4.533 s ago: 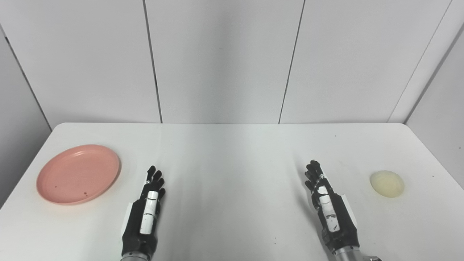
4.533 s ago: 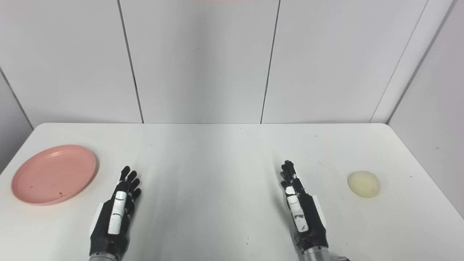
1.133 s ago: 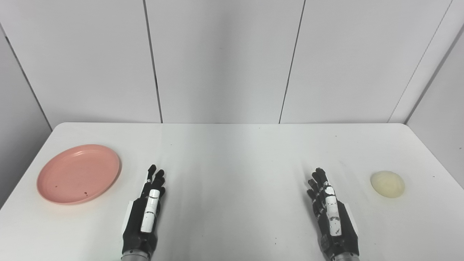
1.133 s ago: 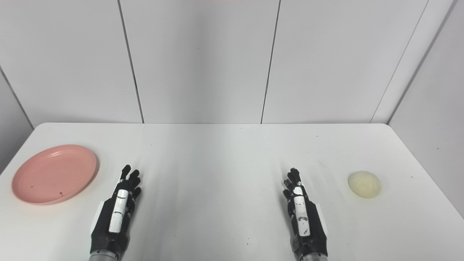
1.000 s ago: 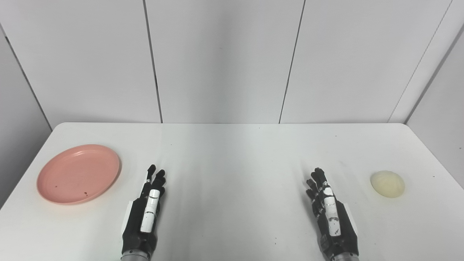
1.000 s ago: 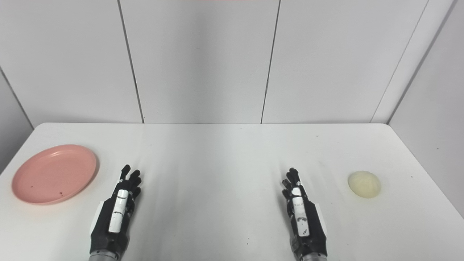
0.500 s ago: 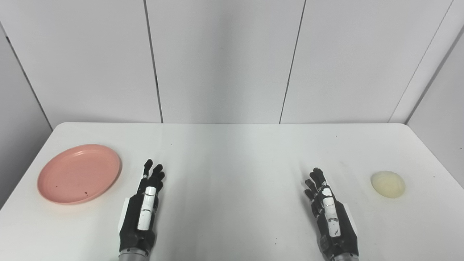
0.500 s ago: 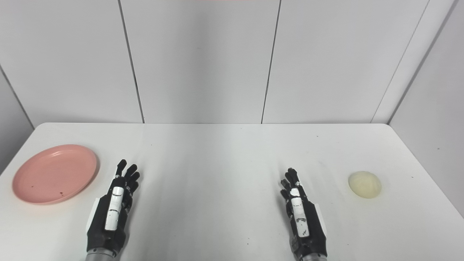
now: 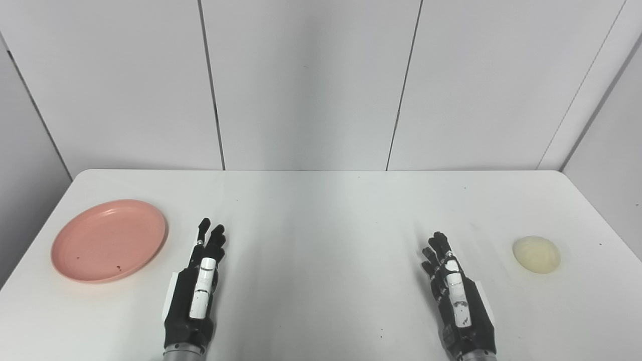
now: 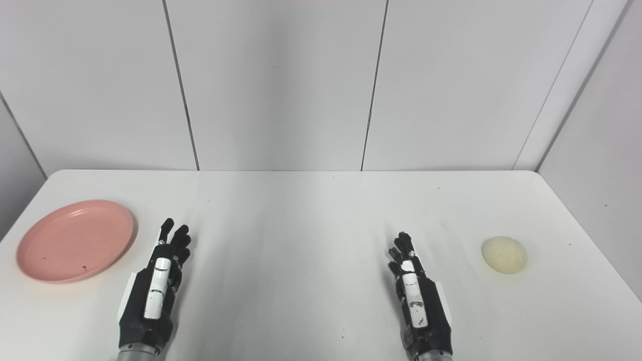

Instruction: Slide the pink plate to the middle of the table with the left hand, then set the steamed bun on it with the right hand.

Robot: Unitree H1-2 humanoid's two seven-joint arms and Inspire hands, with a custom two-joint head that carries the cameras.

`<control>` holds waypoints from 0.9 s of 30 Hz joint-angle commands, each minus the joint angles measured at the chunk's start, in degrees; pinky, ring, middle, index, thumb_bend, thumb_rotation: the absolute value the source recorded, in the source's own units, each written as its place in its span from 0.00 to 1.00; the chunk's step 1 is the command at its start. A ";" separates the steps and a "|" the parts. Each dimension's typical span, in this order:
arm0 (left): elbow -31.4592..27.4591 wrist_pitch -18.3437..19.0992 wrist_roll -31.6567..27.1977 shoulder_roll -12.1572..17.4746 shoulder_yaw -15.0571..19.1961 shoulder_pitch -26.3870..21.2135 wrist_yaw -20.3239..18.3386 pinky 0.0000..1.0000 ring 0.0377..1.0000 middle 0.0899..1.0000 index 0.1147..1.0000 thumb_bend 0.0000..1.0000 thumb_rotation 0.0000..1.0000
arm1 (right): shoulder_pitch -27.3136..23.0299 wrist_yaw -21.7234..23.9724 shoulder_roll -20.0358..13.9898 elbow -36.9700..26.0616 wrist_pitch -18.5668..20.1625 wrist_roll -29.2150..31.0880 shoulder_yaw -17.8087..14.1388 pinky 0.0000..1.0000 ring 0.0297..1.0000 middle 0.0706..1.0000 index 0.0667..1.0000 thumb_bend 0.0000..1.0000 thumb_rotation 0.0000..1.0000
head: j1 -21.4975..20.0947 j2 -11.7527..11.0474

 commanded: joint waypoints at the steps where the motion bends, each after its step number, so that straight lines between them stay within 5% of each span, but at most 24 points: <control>1: -1.10 -0.28 -0.87 -0.31 0.03 -1.20 -0.77 1.00 0.98 0.97 1.00 0.75 0.84 | 0.64 0.15 0.50 0.83 -3.31 -0.33 -0.08 0.99 0.96 0.96 0.95 0.86 0.88 | 0.02 0.08; 27: -0.92 0.85 0.34 -0.09 -0.44 -1.31 -0.12 1.00 0.98 0.96 0.99 0.75 0.87 | 0.45 0.32 0.54 1.26 -3.14 -0.87 0.05 0.98 0.97 0.97 0.96 0.86 0.88 | 0.03 -0.17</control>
